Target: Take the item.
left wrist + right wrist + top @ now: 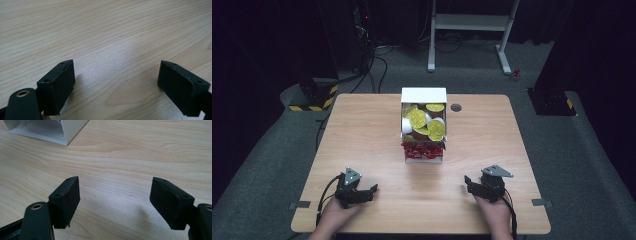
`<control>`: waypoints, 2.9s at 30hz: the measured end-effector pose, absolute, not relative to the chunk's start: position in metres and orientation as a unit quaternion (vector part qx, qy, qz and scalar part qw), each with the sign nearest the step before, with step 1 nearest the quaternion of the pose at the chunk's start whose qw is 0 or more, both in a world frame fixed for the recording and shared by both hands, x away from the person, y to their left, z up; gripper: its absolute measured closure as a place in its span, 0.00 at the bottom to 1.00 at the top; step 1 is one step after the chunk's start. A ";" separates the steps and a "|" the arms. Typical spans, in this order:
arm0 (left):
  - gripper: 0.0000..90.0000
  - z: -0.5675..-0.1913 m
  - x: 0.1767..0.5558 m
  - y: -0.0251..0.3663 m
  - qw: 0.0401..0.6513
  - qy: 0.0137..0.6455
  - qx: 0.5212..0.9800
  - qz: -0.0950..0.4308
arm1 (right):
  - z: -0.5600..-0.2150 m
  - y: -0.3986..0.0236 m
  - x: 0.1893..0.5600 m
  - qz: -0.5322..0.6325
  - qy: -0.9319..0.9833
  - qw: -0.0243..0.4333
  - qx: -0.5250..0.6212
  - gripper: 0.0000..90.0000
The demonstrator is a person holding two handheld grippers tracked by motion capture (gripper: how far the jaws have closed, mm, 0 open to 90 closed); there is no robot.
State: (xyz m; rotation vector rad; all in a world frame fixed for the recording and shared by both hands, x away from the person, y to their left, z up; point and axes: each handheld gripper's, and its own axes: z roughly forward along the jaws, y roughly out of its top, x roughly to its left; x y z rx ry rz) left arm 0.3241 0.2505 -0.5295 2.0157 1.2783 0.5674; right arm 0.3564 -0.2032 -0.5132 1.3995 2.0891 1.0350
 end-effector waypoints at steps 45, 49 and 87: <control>0.16 -0.530 0.323 0.252 0.338 0.496 0.769 0.221 | -0.507 -0.190 0.354 0.405 0.738 0.217 0.495 0.40; 0.16 -0.530 0.323 0.252 0.338 0.496 0.769 0.221 | -0.507 -0.190 0.353 0.407 0.742 0.218 0.487 0.40; 0.16 -0.529 0.325 0.251 0.335 0.497 0.771 0.217 | -0.471 -0.168 0.359 0.431 0.736 0.229 0.469 0.53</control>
